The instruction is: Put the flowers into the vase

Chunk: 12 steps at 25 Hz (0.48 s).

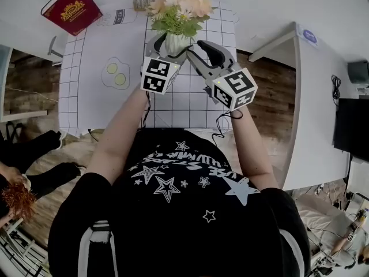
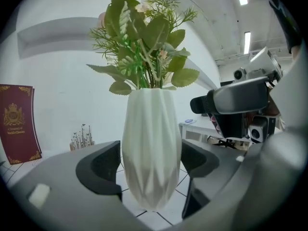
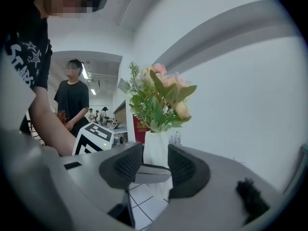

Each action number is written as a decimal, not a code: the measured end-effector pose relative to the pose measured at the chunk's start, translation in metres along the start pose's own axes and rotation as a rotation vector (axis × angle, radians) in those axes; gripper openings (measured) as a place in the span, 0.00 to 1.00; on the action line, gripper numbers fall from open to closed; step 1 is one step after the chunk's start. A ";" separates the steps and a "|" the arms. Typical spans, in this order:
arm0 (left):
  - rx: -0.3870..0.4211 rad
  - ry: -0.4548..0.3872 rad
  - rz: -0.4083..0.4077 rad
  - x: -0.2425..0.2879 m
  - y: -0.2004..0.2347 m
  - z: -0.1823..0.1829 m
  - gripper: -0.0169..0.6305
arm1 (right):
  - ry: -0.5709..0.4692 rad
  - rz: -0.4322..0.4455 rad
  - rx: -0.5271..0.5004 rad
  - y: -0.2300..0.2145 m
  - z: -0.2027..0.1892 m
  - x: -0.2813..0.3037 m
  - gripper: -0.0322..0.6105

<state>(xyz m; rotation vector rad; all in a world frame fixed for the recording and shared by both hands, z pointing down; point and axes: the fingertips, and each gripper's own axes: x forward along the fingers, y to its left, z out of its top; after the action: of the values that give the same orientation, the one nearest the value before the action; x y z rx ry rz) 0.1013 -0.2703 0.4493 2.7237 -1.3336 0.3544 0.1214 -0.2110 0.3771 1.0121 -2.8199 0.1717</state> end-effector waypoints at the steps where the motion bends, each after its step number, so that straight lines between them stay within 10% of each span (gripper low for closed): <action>1: -0.007 -0.001 0.001 0.000 0.000 -0.001 0.63 | 0.002 0.000 0.005 0.000 -0.002 -0.003 0.30; 12: -0.140 -0.011 0.167 -0.067 0.024 -0.023 0.79 | -0.001 -0.015 0.094 0.002 -0.030 -0.028 0.30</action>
<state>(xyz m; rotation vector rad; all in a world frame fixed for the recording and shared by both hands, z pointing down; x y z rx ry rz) 0.0392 -0.2295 0.4550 2.5129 -1.5317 0.2473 0.1446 -0.1876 0.4013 1.0522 -2.8283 0.3048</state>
